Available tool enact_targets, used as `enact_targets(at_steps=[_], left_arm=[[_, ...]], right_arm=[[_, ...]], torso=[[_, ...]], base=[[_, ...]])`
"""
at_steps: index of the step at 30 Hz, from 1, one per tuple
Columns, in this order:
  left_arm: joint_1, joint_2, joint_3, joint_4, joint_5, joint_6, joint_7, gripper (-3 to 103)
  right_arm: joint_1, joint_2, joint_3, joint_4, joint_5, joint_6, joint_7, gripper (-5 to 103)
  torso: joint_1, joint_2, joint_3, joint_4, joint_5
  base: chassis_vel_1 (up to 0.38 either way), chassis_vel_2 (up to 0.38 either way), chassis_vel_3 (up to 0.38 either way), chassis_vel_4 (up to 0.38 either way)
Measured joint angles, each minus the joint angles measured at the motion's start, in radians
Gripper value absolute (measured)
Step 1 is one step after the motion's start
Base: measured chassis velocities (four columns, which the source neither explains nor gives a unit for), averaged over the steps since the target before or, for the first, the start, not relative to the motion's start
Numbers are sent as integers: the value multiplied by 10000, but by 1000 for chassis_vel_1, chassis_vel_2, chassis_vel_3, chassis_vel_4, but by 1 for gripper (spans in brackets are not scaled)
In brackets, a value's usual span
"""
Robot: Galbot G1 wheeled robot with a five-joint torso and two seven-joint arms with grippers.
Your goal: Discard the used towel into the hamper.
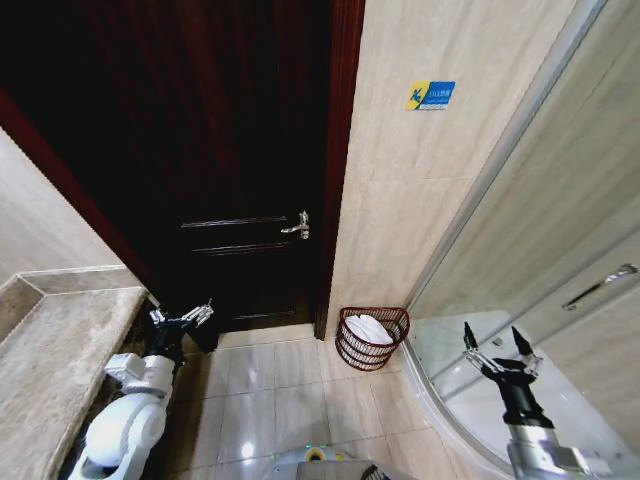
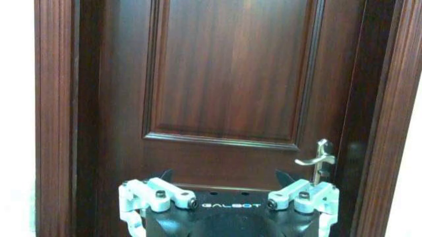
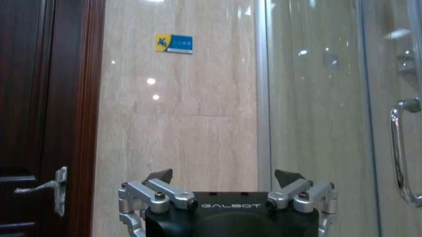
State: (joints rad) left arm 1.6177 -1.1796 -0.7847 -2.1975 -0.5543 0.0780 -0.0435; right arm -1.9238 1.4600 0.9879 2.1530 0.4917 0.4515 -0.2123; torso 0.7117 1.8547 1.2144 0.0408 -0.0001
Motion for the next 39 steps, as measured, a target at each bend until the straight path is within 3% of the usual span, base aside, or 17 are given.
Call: enact_targets(at_steps=[17, 39], left_arm=[[0, -1, 0, 0, 0, 0, 0, 100], [0, -1, 0, 0, 0, 0, 0, 100]], right_arm=[[292, 828, 447, 131, 72, 279, -108, 100], [265, 951, 562, 257, 325, 435, -22, 100]], torso=[[2, 0, 0, -1, 0], [1, 0, 0, -1, 0]], base=[[-30, -33, -30, -34], [-113, -110, -116, -116]])
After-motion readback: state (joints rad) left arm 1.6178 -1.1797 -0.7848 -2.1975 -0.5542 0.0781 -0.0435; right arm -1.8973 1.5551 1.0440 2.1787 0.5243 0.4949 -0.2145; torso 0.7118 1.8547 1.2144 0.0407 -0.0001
